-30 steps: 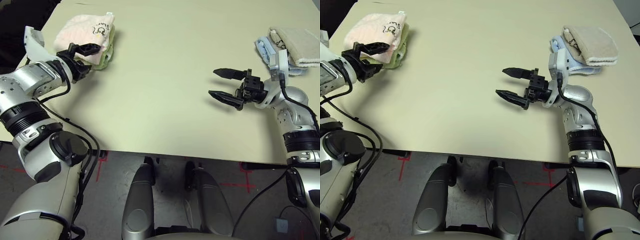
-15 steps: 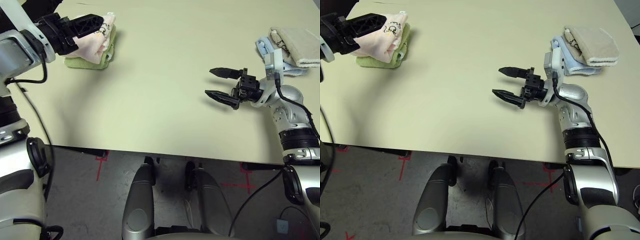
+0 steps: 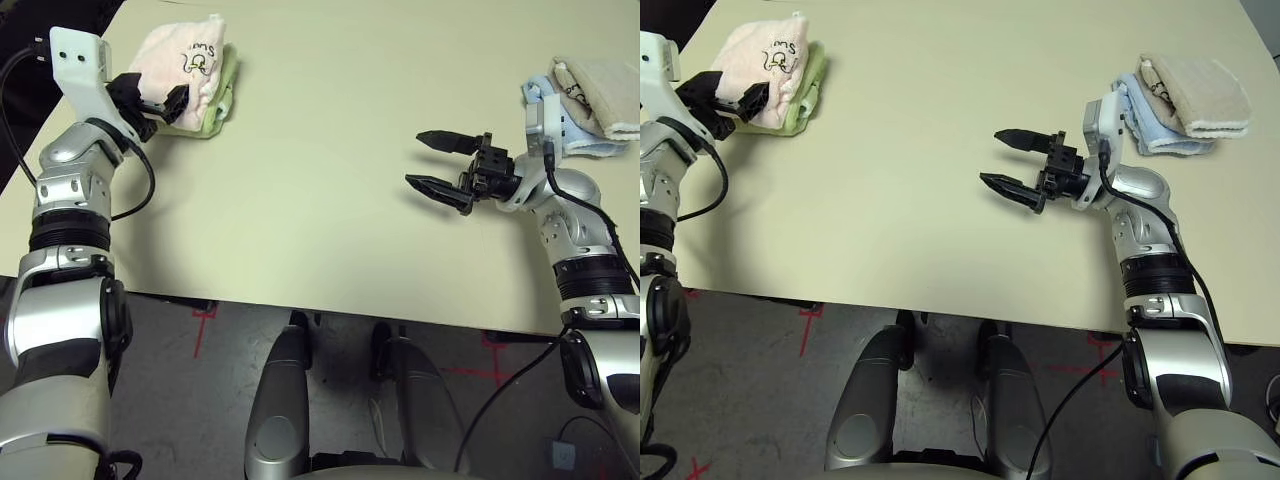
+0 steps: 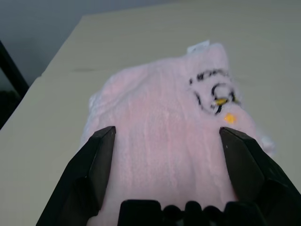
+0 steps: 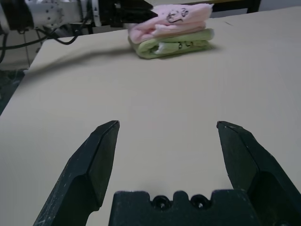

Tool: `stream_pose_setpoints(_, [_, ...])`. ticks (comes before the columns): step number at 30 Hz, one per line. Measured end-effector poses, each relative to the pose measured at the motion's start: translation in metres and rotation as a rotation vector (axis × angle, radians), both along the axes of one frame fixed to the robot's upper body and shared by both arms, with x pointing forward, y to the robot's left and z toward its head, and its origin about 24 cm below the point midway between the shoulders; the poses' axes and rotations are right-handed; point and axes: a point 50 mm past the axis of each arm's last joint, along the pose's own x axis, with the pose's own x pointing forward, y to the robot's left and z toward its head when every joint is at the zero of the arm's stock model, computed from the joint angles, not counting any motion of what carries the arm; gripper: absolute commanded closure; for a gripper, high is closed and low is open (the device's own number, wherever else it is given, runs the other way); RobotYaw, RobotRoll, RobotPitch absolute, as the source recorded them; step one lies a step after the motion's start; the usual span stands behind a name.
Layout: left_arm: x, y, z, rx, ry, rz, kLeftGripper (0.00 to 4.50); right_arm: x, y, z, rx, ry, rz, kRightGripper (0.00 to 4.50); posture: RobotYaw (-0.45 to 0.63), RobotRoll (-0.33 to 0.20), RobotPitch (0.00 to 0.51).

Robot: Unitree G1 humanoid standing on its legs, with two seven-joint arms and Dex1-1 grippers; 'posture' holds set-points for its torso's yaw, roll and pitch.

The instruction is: Fold the towel and set it aside.

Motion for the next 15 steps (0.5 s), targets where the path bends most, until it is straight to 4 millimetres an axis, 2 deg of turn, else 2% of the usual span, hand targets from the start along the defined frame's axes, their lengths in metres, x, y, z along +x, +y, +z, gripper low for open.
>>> stream_pose_setpoints(3, [-0.004,-0.01,0.022,0.036,-0.109,-0.073,0.02,0.006,0.0,0.003,0.093,0.027,-0.088,0.0,0.07,0.0,0.314])
stream_pose_setpoints(6, [-0.009,-0.028,0.038,0.068,-0.195,-0.17,0.02,0.021,-0.002,0.013,0.169,0.026,-0.291,0.0,0.08,0.0,0.314])
stream_pose_setpoints(9, [-0.012,-0.041,0.045,0.037,-0.242,-0.208,0.02,0.031,-0.006,0.017,0.213,-0.007,-0.503,0.0,0.09,0.0,0.313])
stream_pose_setpoints(12, [-0.009,-0.052,0.035,-0.064,-0.248,-0.175,0.02,0.039,-0.003,0.009,0.261,-0.028,-0.688,0.0,0.1,0.0,0.308])
stream_pose_setpoints(15, [0.0,-0.048,0.011,-0.112,-0.187,-0.019,0.02,0.047,0.002,0.006,0.31,-0.045,-0.84,0.0,0.1,0.0,0.306])
